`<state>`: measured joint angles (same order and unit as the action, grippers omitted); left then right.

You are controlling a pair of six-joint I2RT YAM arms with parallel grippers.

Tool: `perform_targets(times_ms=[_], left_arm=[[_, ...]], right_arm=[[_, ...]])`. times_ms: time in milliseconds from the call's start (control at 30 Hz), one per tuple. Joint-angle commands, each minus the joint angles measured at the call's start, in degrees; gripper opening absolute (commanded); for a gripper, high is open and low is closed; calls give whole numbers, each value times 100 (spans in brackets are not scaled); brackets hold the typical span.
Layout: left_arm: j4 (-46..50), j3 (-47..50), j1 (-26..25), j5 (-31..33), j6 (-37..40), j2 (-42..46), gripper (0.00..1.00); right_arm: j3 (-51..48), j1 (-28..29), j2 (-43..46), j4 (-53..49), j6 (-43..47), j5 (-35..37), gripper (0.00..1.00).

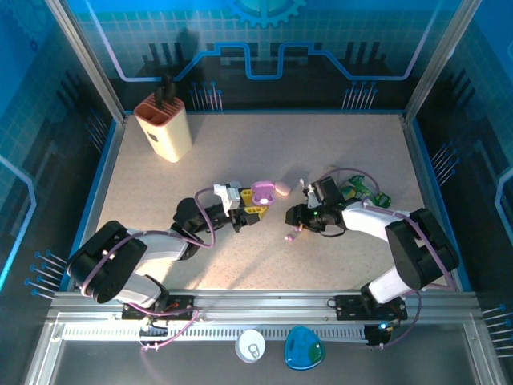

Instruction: Insert wireless bluetooth earbuds into charging case

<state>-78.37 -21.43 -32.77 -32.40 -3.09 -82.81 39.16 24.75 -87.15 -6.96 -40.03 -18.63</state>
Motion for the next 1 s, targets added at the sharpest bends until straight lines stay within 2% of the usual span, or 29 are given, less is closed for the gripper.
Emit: perform_targets(times_ms=[0, 200, 367, 533, 633, 767, 967], left_arm=[[-196, 64, 52, 36, -33, 159, 37], [-196, 133, 191, 128, -61, 170, 38], [-192, 259, 577, 128, -327, 327, 38], [-196, 342, 1083, 85, -652, 543, 38], [-196, 345, 1283, 94, -771, 603, 37], [-194, 405, 1381, 93, -792, 685, 37], [-189, 507, 1397, 63, -842, 765, 37]], right_arm=[[235, 82, 75, -246, 229, 59, 57], [560, 319, 576, -1334, 859, 1308, 59], [966, 952, 726, -2330, 1258, 2753, 59], [1377, 1706, 477, -3098, 1396, 4158, 59], [1698, 2058, 95, -3582, 1417, 4754, 59], [2112, 2433, -464, -3942, 1510, 5327, 58], [2514, 2626, -1100, -4083, 1777, 5563, 55]])
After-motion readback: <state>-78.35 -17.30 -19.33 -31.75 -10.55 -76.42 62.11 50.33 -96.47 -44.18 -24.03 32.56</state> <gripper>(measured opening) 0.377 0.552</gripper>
